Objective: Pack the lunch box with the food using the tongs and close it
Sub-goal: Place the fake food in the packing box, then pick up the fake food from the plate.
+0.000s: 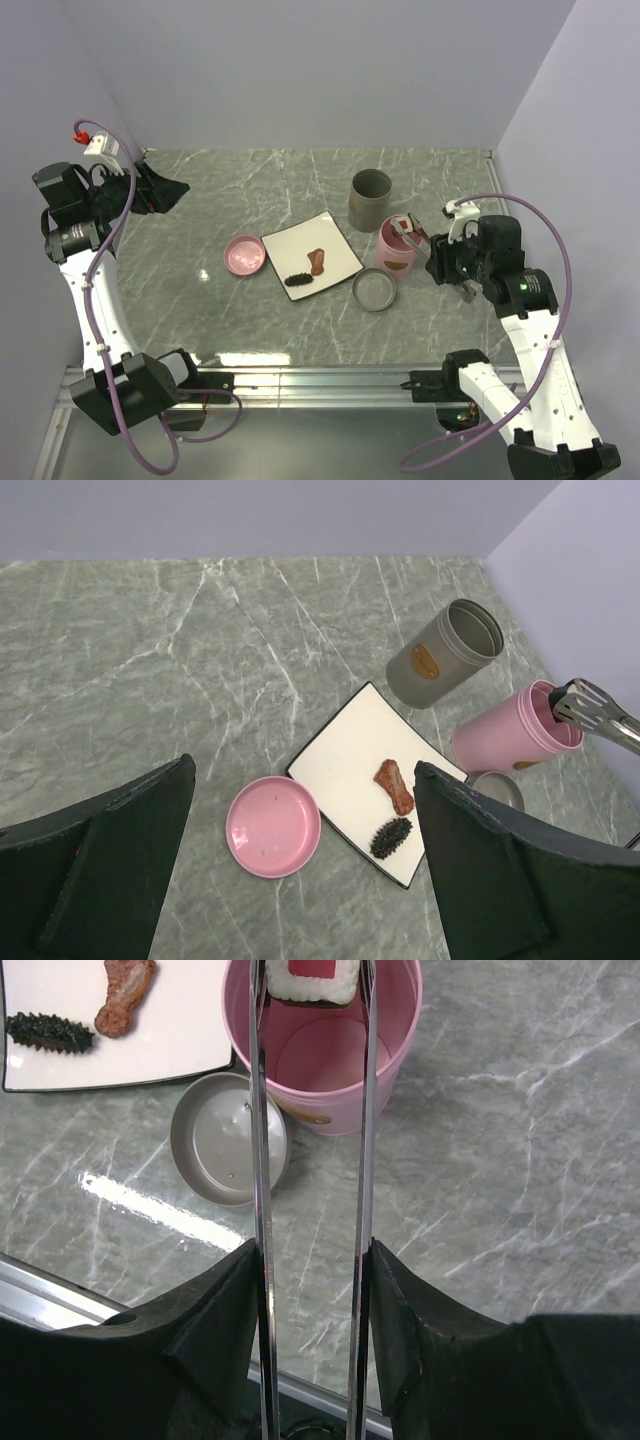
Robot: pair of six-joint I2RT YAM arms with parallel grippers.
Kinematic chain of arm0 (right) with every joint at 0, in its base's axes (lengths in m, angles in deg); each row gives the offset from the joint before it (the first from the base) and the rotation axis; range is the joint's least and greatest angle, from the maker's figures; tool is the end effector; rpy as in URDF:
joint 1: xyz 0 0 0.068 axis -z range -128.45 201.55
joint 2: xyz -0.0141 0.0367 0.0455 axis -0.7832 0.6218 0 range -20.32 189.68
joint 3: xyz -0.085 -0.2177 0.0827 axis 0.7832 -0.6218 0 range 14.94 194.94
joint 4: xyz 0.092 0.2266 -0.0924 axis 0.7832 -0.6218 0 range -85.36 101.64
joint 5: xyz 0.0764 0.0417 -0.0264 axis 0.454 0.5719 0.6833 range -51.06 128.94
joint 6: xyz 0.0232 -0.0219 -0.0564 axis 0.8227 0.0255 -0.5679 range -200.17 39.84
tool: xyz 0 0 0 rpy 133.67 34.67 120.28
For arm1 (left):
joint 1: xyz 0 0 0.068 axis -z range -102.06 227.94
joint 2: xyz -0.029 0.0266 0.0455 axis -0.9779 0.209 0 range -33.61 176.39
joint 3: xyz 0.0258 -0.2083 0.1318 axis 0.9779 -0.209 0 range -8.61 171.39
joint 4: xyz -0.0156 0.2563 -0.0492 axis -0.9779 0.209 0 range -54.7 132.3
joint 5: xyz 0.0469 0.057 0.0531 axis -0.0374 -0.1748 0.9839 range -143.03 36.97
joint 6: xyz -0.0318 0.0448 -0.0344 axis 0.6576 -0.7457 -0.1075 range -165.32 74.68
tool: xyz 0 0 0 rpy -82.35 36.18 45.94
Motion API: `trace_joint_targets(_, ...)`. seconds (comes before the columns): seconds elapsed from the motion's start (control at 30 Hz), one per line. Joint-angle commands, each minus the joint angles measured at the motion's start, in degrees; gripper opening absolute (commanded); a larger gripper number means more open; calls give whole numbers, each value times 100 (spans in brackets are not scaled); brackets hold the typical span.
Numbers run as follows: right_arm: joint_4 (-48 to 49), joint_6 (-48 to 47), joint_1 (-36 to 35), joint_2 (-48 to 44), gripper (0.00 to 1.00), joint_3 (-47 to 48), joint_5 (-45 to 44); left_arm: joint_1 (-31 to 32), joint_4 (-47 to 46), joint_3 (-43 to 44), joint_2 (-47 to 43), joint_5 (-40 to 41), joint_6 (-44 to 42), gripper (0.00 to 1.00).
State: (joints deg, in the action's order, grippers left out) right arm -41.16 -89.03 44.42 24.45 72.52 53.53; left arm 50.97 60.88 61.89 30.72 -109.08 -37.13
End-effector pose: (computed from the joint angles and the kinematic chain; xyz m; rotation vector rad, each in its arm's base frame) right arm 0.1677 0.0338 0.3150 -0.4466 2.2115 0.2725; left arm 0.2422 0.0762 0.3801 0.0970 1.8078 -0.6941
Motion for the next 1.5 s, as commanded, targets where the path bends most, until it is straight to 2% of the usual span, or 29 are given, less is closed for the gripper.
trace_joint_targets(0.0,191,-28,46,14,52,157,9,15,-115,-1,-123,-73,-54,97)
trace_joint_targets(0.33,164,-19,46,49,54,306,-18,15,-212,-45,-44,-99,60,97)
trace_joint_targets(0.6,191,-212,-95,593,53,1044,1000,15,-168,-1,26,-143,43,97)
trace_joint_targets(0.7,191,-326,-454,883,53,1386,1081,24,-168,-27,-9,-152,43,97)
trace_joint_targets(0.83,173,-467,-1375,1331,52,1861,914,24,-98,-19,0,-134,-28,97)
trace_joint_targets(1.0,217,-888,-2238,1981,52,2011,896,24,-1,86,17,-143,-45,97)
trace_joint_targets(1.2,-160,-2240,-2477,2974,50,2160,1555,42,113,262,70,-327,34,98)
trace_joint_targets(1.47,-240,-3086,-2837,3757,50,2301,1617,51,254,263,97,-284,-107,98)
